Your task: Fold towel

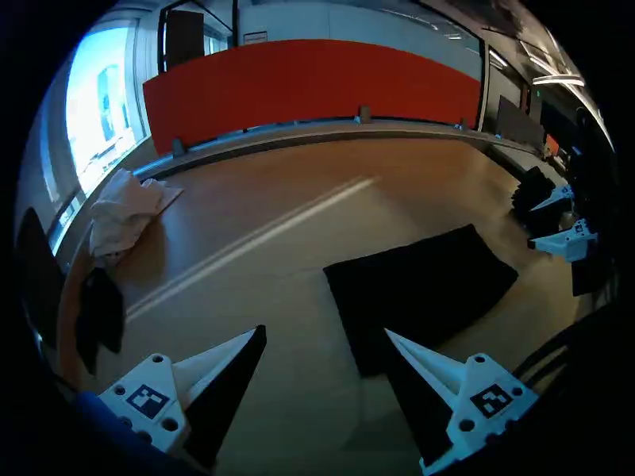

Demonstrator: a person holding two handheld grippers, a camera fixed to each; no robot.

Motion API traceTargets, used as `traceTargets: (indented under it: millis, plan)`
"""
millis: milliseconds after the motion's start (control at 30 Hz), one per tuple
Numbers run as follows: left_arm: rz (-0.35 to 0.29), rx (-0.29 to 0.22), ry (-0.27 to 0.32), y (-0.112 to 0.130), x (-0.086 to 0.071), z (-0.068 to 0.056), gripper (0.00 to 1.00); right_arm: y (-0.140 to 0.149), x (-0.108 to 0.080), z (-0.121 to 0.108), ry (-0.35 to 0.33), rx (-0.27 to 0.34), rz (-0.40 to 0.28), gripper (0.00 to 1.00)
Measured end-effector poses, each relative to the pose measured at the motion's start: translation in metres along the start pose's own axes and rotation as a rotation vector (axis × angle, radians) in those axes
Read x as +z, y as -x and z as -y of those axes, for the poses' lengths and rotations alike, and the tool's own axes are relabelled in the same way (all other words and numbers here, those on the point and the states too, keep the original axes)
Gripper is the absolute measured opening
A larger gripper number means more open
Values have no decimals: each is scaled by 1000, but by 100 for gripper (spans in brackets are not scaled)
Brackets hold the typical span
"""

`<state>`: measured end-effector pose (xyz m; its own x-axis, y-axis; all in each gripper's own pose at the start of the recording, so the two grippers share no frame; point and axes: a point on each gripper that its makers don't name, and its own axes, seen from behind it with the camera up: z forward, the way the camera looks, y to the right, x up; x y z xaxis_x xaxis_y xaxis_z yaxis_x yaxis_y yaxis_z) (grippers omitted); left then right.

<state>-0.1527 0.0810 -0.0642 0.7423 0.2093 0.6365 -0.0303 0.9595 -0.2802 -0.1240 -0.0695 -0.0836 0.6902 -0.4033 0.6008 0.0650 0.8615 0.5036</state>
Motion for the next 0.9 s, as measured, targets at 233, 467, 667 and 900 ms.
traceTargets:
  millis: [233, 467, 667, 900]
  plan:
    - [-24, -32, -39, 3, -15, 11, 100, -1, -1, 5, -20, -15, -12, 100]
    - [-48, -83, -81, 10, -32, 25, 99, 2, 1, 12, -58, -45, -10, 100]
    - [-51, -101, -111, 20, -43, 35, 99, 9, 4, 18, -90, -80, 7, 100]
    - [-53, -112, -133, 30, -56, 43, 99, 19, 10, 23, -136, -126, 36, 100]
